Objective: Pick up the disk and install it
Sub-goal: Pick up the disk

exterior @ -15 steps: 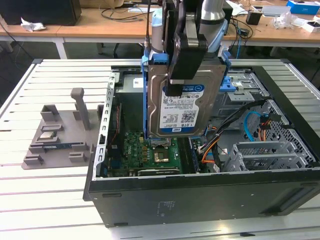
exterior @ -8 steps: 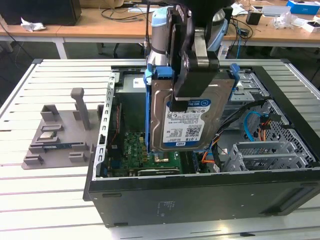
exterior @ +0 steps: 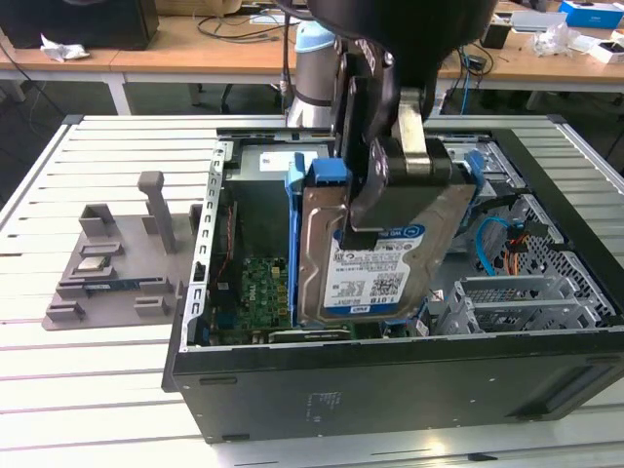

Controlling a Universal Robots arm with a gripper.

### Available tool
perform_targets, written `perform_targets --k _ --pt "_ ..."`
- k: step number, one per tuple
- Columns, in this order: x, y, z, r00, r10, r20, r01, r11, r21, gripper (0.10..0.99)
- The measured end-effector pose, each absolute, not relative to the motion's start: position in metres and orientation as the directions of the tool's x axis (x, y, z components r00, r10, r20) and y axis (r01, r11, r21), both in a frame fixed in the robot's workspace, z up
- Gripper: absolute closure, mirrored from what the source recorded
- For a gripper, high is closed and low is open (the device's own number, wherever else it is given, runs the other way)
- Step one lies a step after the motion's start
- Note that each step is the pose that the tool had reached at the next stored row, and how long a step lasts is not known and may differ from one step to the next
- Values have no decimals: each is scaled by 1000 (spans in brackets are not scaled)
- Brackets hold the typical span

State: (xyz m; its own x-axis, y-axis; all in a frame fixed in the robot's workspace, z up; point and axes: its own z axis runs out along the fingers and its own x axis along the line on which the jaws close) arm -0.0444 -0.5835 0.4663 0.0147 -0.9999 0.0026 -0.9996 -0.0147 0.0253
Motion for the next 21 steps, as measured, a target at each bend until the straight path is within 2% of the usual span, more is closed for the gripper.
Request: perform_targets --k 6,11,21 --pt "-42 -605 464 15 -1000 -5 -1000 -15 25 722" --pt "-38 -605 464 15 -999 -32 -1000 -15 25 722" --pt "22 -601 464 15 -999 -33 -999 -15 28 722"
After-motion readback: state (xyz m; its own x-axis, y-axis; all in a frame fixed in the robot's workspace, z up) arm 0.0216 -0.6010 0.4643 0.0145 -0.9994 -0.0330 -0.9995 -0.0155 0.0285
